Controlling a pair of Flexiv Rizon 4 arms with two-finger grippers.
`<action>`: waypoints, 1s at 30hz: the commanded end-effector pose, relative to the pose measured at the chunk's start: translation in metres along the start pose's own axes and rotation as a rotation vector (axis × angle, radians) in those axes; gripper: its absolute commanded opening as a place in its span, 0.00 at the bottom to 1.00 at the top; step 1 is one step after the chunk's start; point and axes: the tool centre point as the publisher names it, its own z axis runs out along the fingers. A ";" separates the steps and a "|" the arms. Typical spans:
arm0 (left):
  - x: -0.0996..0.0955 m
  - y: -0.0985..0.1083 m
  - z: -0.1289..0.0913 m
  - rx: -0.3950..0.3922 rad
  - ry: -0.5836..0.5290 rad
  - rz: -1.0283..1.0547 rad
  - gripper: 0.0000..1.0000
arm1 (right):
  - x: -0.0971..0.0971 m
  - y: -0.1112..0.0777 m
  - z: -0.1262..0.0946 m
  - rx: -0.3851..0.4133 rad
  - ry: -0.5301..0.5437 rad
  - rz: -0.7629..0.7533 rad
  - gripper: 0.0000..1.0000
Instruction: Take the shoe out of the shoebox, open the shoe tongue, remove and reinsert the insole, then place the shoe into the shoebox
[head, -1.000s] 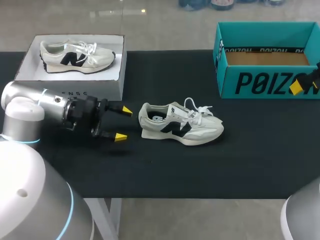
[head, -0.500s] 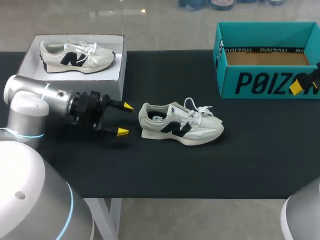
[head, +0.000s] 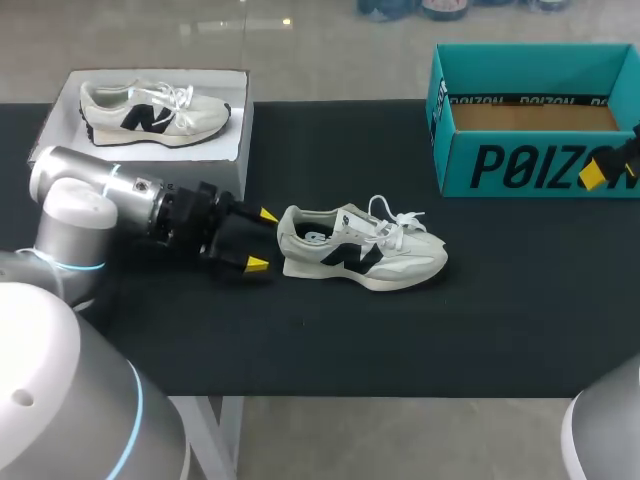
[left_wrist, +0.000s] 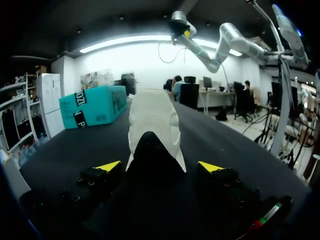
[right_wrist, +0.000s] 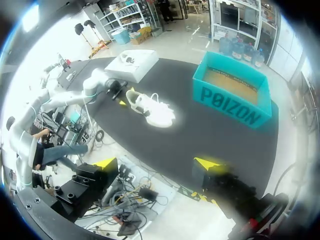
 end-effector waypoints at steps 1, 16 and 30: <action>-0.004 0.004 0.012 -0.002 0.026 -0.004 1.00 | -0.001 0.003 0.001 0.006 0.001 0.001 1.00; 0.023 0.006 0.026 0.012 0.044 -0.017 1.00 | -0.001 0.003 0.001 0.006 0.001 0.001 1.00; 0.026 0.007 0.020 0.005 -0.016 -0.026 1.00 | -0.001 0.003 0.001 0.006 0.001 0.001 1.00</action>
